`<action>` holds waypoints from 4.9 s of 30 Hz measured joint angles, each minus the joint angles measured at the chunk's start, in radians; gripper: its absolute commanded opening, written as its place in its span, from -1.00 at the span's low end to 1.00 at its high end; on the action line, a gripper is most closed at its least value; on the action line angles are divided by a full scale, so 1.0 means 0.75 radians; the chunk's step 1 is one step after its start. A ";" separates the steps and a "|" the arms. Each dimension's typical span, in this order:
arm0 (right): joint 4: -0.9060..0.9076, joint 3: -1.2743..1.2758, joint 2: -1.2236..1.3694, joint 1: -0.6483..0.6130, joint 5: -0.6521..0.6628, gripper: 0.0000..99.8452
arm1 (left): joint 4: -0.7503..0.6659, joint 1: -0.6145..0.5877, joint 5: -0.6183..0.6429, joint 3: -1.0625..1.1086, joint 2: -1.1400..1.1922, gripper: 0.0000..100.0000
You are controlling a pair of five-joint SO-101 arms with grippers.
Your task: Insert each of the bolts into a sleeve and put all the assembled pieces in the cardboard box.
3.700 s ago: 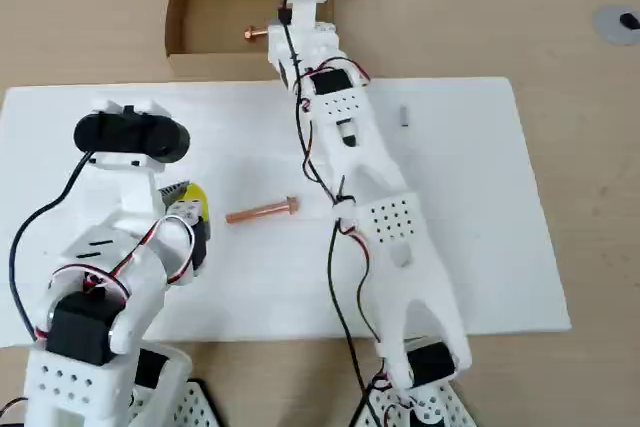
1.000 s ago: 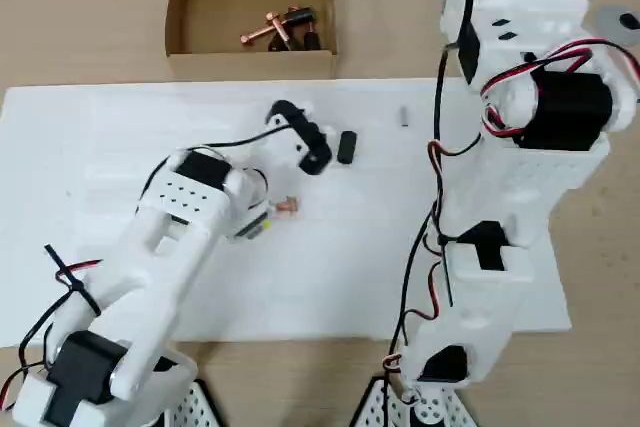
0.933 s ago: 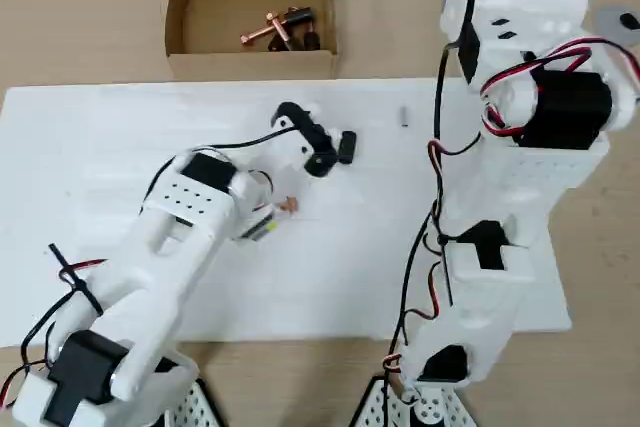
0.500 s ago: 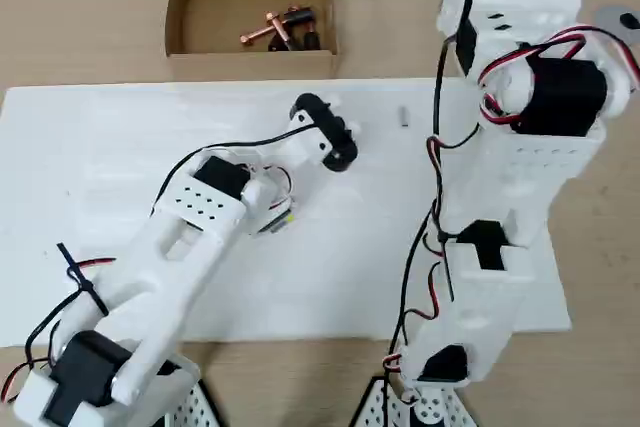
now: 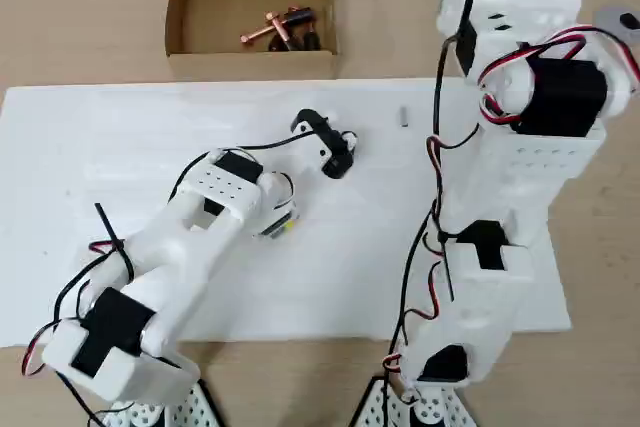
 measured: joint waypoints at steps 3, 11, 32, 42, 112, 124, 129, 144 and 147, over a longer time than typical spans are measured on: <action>0.000 0.000 0.000 0.000 0.000 -0.27 | 0.004 -0.002 0.000 -0.029 0.043 -0.74; 0.000 0.000 0.000 0.000 0.000 -0.27 | 0.012 0.010 0.045 -0.051 0.076 -0.98; 0.000 0.018 0.000 0.000 0.000 -0.27 | 0.501 -0.082 0.291 -0.293 -0.661 -0.97; 0.000 0.544 0.000 -0.158 -0.241 -0.27 | 0.604 -0.321 0.493 -0.272 -1.365 -0.98; -0.814 1.729 0.280 -0.466 -0.391 -0.81 | 0.616 -0.493 0.403 0.241 -2.199 -0.97; -0.466 1.379 0.487 -0.473 -0.158 -0.81 | 0.616 -0.493 0.368 0.241 -2.199 -0.98; -0.303 1.172 0.601 -0.481 -0.098 -0.81 | 0.616 -0.493 0.366 0.241 -2.199 -0.98; -0.004 0.620 0.867 -0.487 -0.049 -0.98 | 0.691 -0.493 0.368 0.213 -2.199 -0.98; -0.002 0.505 0.872 -0.495 -0.047 -0.98 | 0.691 -0.493 0.381 0.164 -2.199 -0.98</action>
